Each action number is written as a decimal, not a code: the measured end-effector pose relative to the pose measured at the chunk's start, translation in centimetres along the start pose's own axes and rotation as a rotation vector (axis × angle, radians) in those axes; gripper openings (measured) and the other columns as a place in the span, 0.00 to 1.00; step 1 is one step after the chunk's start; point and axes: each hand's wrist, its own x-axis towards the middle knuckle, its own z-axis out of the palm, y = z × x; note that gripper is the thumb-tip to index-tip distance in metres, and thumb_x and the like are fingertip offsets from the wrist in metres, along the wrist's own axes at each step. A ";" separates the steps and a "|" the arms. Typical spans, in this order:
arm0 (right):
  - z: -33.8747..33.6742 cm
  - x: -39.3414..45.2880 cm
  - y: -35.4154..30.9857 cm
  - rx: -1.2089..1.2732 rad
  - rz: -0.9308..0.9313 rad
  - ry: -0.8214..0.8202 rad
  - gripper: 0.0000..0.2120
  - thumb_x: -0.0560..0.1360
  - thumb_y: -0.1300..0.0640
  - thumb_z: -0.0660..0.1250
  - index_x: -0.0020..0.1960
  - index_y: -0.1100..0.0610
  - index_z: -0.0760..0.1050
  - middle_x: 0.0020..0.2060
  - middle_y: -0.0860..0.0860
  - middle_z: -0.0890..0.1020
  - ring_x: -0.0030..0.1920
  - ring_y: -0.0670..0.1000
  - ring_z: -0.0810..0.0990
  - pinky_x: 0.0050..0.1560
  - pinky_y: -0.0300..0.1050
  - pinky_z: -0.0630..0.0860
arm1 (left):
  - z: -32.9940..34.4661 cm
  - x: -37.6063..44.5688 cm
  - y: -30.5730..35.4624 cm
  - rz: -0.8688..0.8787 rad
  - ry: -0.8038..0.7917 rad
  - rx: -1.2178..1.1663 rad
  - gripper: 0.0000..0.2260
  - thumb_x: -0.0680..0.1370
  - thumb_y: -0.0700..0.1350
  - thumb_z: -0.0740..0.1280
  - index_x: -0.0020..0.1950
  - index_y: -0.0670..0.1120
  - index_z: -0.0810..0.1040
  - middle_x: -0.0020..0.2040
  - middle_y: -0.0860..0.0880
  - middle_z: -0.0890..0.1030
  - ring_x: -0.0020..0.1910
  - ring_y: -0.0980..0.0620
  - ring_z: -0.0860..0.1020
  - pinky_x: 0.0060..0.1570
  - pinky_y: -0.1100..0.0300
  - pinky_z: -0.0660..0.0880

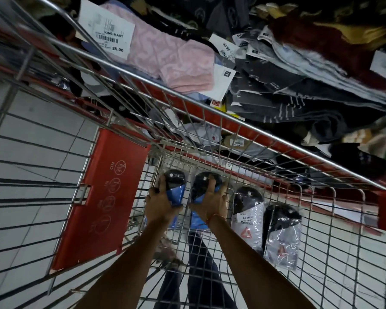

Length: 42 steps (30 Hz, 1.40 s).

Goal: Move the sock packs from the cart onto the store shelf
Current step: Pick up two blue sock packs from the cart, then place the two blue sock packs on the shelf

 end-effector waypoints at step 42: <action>-25.9 -26.4 -8.8 0.290 -0.629 0.883 0.46 0.65 0.41 0.74 0.75 0.39 0.50 0.67 0.61 0.66 0.39 0.55 0.74 0.39 0.40 0.69 | -32.0 -18.0 14.3 0.638 0.650 -0.219 0.51 0.59 0.65 0.76 0.75 0.63 0.50 0.57 0.40 0.75 0.51 0.40 0.77 0.41 0.54 0.75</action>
